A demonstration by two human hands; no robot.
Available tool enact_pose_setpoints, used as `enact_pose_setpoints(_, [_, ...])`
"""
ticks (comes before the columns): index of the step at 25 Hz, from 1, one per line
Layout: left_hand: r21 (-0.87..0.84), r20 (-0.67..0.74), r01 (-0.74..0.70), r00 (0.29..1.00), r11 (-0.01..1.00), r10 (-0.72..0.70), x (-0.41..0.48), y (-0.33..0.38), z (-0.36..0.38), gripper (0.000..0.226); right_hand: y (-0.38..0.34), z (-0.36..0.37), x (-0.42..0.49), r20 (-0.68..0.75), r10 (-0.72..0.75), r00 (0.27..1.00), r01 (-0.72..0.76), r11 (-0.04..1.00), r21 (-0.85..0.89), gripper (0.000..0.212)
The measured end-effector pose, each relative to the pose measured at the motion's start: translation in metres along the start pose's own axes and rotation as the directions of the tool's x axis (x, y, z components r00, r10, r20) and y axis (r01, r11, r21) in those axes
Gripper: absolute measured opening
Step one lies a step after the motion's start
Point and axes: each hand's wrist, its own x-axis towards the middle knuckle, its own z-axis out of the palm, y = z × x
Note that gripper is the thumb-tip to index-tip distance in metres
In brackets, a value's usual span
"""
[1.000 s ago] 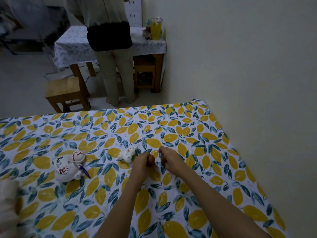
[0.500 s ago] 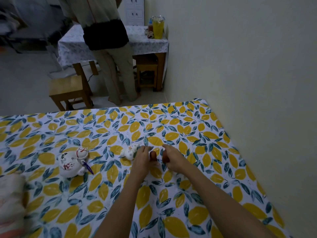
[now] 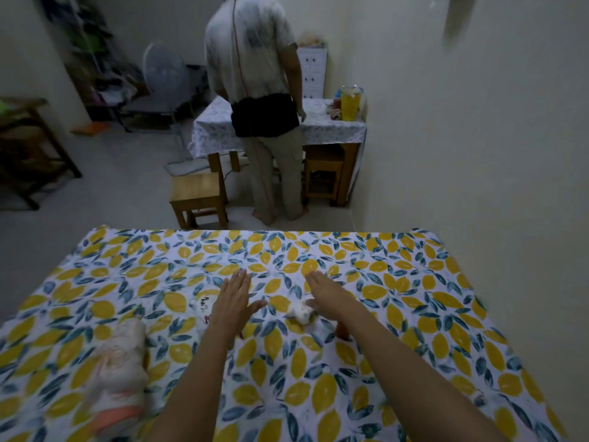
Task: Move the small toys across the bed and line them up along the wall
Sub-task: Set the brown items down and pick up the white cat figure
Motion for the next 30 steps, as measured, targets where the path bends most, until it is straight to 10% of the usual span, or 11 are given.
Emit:
enact_pose_setpoints(4, [0.037, 0.087, 0.123, 0.988, 0.992, -0.126, 0.007, -0.059, 0.007, 0.108, -0.017, 0.04, 0.029, 0.103, -0.006, 0.995, 0.022, 0.988, -0.151, 0.065])
enact_pose_setpoints(12, [-0.187, 0.338, 0.367, 0.895, 0.911, -0.292, 0.042, -0.105, 0.024, 0.055, -0.022, 0.071, 0.055, 0.178, 0.186, 0.966, -0.135, 0.954, -0.269, 0.055])
enact_pose_setpoints(17, [-0.512, 0.563, 0.646, 0.75, 0.566, -0.346, 0.055, -0.111, 0.021, 0.042, -0.032, 0.073, 0.045, 0.081, 0.261, 0.962, -0.235, 0.942, -0.241, 0.066])
enact_pose_setpoints(21, [-0.775, 0.525, 0.565, 0.825, 0.283, -0.21, 0.046, -0.088, 0.017, 0.043, -0.042, 0.068, 0.033, 0.015, 0.233, 0.972, -0.227, 0.958, -0.177, 0.063])
enact_pose_setpoints(30, [-0.911, 0.31, 0.302, 0.951, 0.283, -0.017, -0.005, -0.048, 0.054, 0.056, -0.038, 0.073, 0.006, -0.006, 0.23, 0.973, -0.229, 0.965, -0.129, 0.056])
